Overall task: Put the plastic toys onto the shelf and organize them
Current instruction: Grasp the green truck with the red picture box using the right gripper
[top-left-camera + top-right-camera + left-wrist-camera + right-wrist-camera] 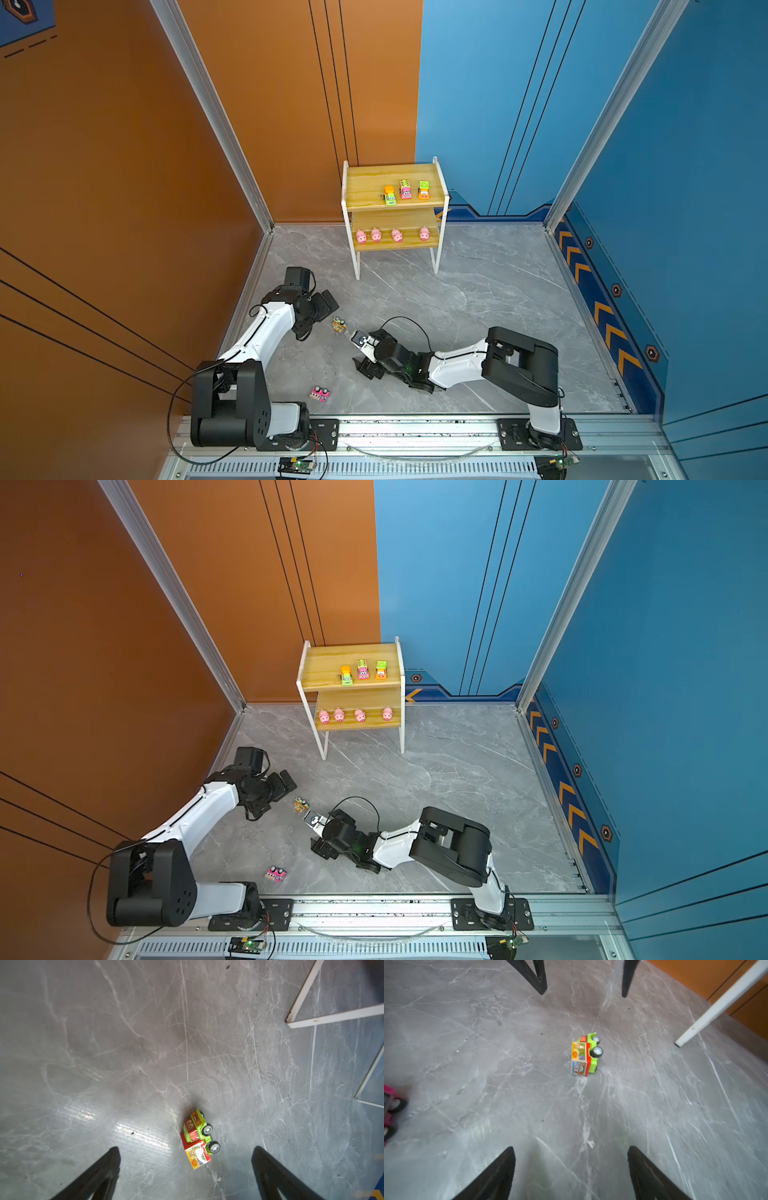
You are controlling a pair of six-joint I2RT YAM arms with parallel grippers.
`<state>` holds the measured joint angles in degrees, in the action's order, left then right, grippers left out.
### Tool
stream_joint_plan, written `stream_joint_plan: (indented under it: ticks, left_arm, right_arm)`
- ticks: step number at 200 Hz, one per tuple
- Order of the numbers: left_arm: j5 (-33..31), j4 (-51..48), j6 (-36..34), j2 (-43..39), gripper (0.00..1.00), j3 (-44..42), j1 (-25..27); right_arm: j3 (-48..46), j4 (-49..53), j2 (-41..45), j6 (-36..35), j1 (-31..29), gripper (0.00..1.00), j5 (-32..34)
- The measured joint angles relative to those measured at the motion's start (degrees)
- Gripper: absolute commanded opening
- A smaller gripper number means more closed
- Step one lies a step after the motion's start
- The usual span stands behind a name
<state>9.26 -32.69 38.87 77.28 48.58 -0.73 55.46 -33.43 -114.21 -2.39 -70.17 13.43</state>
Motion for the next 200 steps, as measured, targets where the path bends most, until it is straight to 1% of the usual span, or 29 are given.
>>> stream_joint_plan:
  ticks: [33,64,98,115,148,182,190,200]
  left_arm:
    - [4.3,0.6,0.0,0.2,1.00,0.0,-1.1]
    - [6.5,1.9,-0.3,0.0,0.99,0.0,-2.3]
    - [8.4,2.6,-0.4,-0.4,0.99,0.0,-3.8]
    - [9.4,3.1,-0.4,-0.6,0.99,0.0,-4.3]
    - [11.0,4.1,-0.4,-0.8,0.98,0.0,-5.3]
    - [11.7,4.9,-0.4,-0.8,0.98,0.0,-5.7]
    - [11.7,4.9,-0.4,-0.9,0.97,0.0,-5.7]
    - [11.8,4.9,-0.4,-1.1,0.97,0.0,-5.7]
  right_arm:
    - [7.6,-3.9,-7.0,-0.8,0.5,0.85,-2.0]
    - [12.3,-4.4,-12.2,-0.8,2.6,0.83,-3.5]
    - [15.8,-4.6,-15.8,-0.7,4.9,0.82,-4.4]
    - [17.6,-4.6,-17.0,-0.7,5.7,0.80,-4.5]
    - [21.1,-4.8,-19.7,-0.6,6.0,0.67,-5.3]
    - [21.9,-5.4,-20.5,-0.3,5.9,0.44,-5.7]
    - [21.8,-5.4,-20.5,-0.2,5.9,0.40,-5.7]
    - [21.4,-5.7,-20.5,-0.1,5.9,0.38,-5.9]
